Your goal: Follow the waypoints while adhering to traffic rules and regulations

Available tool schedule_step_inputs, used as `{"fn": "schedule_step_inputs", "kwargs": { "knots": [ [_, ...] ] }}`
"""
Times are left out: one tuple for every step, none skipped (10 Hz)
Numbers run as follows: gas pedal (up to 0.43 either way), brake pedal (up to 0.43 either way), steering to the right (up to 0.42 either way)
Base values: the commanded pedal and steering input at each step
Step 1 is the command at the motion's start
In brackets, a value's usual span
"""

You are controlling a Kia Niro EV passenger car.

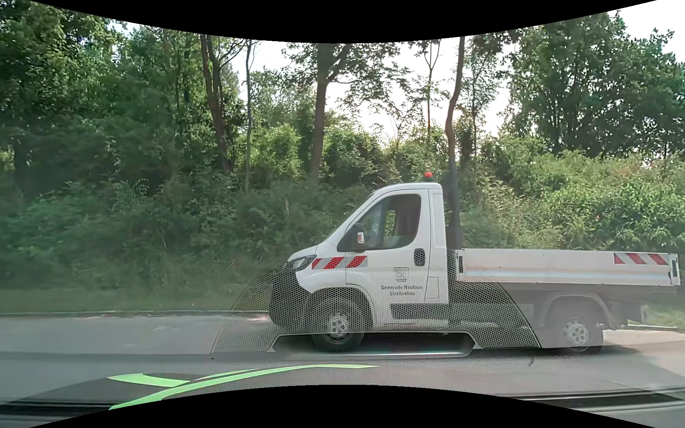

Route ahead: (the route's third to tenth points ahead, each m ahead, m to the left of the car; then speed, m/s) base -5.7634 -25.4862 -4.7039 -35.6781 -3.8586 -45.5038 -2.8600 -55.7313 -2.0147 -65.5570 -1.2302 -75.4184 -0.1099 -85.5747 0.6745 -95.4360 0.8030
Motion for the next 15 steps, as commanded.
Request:
{"fn": "schedule_step_inputs", "kwargs": {
  "knots": [
    [0.000, 0.195, 0.396],
    [0.000, 0.195, 0.351],
    [0.000, 0.207, 0.294],
    [0.000, 0.213, 0.239],
    [0.000, 0.207, 0.155],
    [0.000, 0.079, 0.045],
    [0.000, 0.000, -0.053],
    [0.000, 0.000, -0.140],
    [0.000, 0.000, -0.222],
    [0.000, 0.000, -0.285],
    [0.067, 0.000, -0.367],
    [0.110, 0.000, -0.476],
    [0.130, 0.000, -0.548],
    [0.138, 0.000, -0.616],
    [0.150, 0.000, -0.693]
  ]
}}
